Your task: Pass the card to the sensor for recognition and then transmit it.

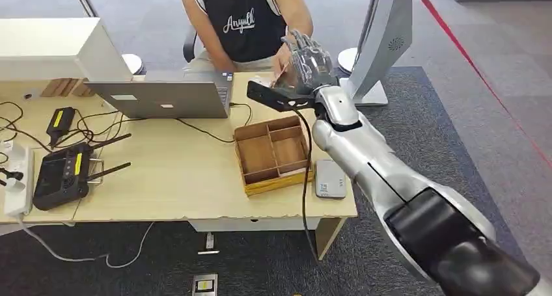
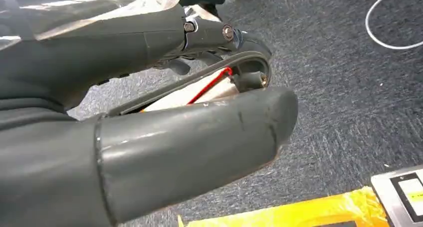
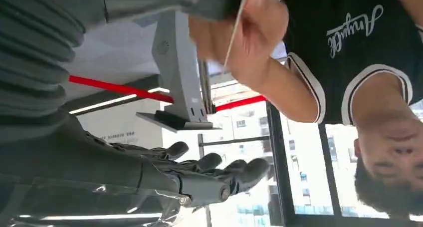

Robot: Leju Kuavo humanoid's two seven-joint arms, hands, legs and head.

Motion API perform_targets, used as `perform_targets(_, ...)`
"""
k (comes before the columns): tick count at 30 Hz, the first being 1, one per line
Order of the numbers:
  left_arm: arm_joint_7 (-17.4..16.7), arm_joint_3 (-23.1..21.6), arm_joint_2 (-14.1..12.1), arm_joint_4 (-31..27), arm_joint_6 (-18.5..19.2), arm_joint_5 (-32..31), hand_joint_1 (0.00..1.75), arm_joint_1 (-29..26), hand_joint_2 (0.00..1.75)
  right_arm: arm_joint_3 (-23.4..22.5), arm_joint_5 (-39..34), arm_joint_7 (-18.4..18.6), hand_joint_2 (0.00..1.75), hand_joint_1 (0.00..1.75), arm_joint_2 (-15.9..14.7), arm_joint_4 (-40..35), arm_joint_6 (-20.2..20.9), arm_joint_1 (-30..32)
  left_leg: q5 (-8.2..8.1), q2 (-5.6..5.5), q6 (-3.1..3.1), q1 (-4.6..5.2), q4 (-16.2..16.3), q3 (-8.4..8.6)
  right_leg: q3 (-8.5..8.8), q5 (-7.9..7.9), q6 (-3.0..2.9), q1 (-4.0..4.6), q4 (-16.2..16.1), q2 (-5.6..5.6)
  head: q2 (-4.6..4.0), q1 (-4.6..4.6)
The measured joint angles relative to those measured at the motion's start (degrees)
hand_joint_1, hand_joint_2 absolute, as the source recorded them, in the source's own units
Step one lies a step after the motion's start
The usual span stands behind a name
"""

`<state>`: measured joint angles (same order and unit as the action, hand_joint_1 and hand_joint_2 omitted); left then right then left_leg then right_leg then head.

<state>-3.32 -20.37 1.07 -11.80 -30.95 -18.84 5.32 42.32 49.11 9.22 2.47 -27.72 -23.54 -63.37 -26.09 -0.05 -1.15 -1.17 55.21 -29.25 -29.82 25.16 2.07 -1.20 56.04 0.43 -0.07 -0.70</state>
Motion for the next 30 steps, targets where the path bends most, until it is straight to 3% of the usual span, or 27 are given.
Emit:
perform_targets(5,0.8,0.0,0.0,0.0,-0.9,1.9,0.00,-0.7,0.00,0.3,-0.2,-0.3,0.00,0.00,-2.5,0.2,-4.5,-0.7,0.00,-0.01,0.00,0.01,0.0,0.00,-0.02,0.00,0.00,-0.01,0.0,0.00,0.00,0.02)
perform_targets(7,1.0,0.0,0.0,0.0,-1.2,2.6,0.00,-1.1,0.00,0.3,-0.1,0.2,0.00,0.00,-4.4,0.1,-8.1,-0.8,0.00,-0.01,0.00,0.01,0.1,0.02,-0.02,0.00,0.00,-0.01,0.0,0.00,0.00,0.02)
perform_targets(10,1.3,0.0,0.0,0.0,-1.9,4.1,0.00,-1.5,0.00,-0.1,0.2,2.1,0.00,0.00,-9.3,-1.9,-12.9,-0.4,0.02,-0.07,0.05,-0.01,0.3,0.39,-0.06,-0.05,0.01,0.01,0.0,-0.10,0.00,0.04)
perform_targets(14,1.5,0.0,0.0,0.0,-2.5,6.2,0.00,-1.9,0.00,-2.2,1.9,6.4,0.00,0.00,-17.0,-7.1,-14.2,3.3,-0.01,-0.10,0.07,0.01,0.3,0.46,0.01,-0.09,0.06,0.00,-0.1,-0.11,0.00,0.04)
perform_targets(15,1.4,0.0,0.0,0.0,-2.6,6.7,0.00,-1.9,0.00,-3.3,2.6,7.8,1.75,0.00,-19.8,-9.2,-14.1,5.2,-0.04,-0.14,0.12,0.01,0.4,0.47,0.04,-0.09,0.06,0.00,-0.1,-0.15,0.00,0.04)
perform_targets(22,-1.5,0.0,0.1,0.1,-3.6,10.0,0.00,-2.3,0.00,-13.1,-0.6,12.6,1.75,0.00,-35.3,-16.9,-13.9,17.8,-0.08,-0.17,0.19,0.03,0.4,0.28,0.00,-0.14,0.14,-0.03,-0.2,-0.23,0.00,0.02)
perform_targets(25,-2.1,0.0,0.1,0.1,-4.1,11.1,0.00,-2.3,0.00,-16.8,-2.9,12.2,1.75,0.00,-39.6,-17.6,-14.4,22.1,-0.08,-0.11,0.20,0.05,0.4,0.19,-0.09,-0.14,0.13,-0.05,-0.1,-0.19,0.00,0.00)
perform_targets(30,-2.8,0.1,0.6,0.1,-5.1,13.2,0.00,-2.1,0.00,-21.6,-6.1,12.9,1.75,0.00,-43.3,-15.7,-14.9,27.7,-0.04,-0.11,0.18,0.05,0.4,0.23,-0.16,-0.14,0.13,-0.06,-0.1,-0.19,0.00,-0.06)
